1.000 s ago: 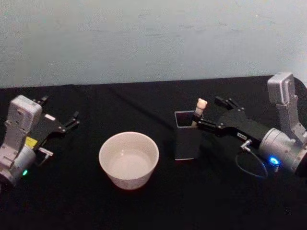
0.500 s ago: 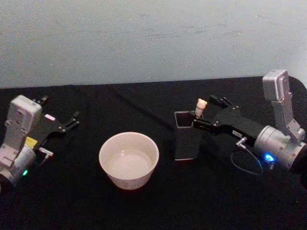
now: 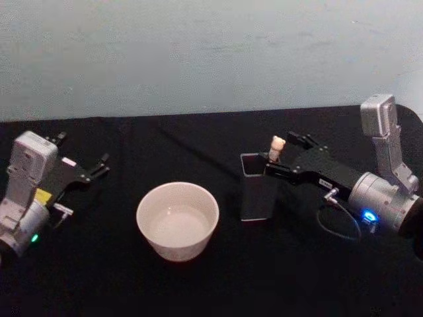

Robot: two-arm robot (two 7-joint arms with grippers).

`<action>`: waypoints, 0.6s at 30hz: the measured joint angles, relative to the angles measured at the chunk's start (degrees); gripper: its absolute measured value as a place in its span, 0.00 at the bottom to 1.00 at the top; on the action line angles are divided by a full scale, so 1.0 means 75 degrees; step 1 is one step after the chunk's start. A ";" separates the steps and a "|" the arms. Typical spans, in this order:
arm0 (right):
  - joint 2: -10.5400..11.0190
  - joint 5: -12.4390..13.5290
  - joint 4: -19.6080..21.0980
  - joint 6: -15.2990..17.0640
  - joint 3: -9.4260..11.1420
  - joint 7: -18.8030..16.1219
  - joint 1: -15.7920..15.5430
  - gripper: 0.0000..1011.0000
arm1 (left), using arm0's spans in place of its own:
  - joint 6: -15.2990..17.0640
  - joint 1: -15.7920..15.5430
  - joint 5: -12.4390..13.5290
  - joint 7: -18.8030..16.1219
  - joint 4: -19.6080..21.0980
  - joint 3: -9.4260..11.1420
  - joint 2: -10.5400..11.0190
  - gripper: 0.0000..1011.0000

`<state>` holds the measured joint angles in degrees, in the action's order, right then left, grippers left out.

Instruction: Pick up the stirring spoon with one hand, stir inside the cup, then place it back in its original position.

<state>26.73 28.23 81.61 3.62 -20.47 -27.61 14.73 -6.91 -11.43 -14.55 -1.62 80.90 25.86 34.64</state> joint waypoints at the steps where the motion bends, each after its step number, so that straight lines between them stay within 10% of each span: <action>1: 0.0001 0.0000 0.0001 0.0000 0.0000 0.0000 -0.0001 0.99 | 0.0000 0.0000 0.0000 0.0000 0.0000 0.0000 0.0000 0.99; 18: 0.0008 -0.0006 0.0017 -0.0016 0.0007 0.0004 -0.0014 0.87 | 0.0000 0.0000 0.0000 0.0000 0.0000 0.0000 0.0000 0.99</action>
<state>26.79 28.18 81.74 3.50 -20.41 -27.58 14.62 -6.91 -11.43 -14.55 -1.62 80.90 25.86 34.65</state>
